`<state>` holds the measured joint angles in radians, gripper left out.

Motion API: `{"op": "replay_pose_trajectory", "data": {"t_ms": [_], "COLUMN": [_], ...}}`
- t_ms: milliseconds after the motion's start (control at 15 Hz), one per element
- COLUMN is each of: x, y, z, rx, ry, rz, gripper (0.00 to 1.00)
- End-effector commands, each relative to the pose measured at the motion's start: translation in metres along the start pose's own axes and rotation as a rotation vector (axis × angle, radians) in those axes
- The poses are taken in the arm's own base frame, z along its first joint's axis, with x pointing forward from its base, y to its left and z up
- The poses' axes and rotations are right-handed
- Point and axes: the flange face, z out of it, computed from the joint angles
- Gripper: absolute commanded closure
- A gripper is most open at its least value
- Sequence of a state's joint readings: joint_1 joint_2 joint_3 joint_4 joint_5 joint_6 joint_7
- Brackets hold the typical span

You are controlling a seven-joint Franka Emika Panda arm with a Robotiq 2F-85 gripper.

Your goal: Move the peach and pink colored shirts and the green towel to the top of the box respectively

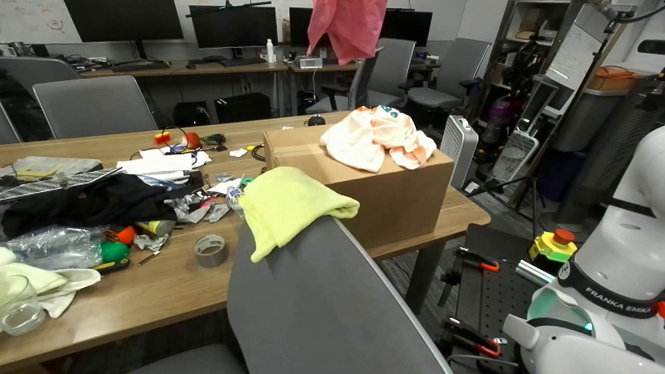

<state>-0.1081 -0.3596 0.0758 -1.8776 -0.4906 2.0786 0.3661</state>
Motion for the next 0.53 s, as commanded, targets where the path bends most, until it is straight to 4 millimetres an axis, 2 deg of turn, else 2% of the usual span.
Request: {"op": "replay_pose_trajectory", "data": {"t_ms": [0,467], "x": [0.0082,0.0004], "y": [0.0036,-0.0010], "z": [-0.0043,-0.0050], "rx": [-0.086,-0.149], "ry": [0.082,0.112], "rz": [0.080,0.067], "gripper": [0.64,0.12]}}
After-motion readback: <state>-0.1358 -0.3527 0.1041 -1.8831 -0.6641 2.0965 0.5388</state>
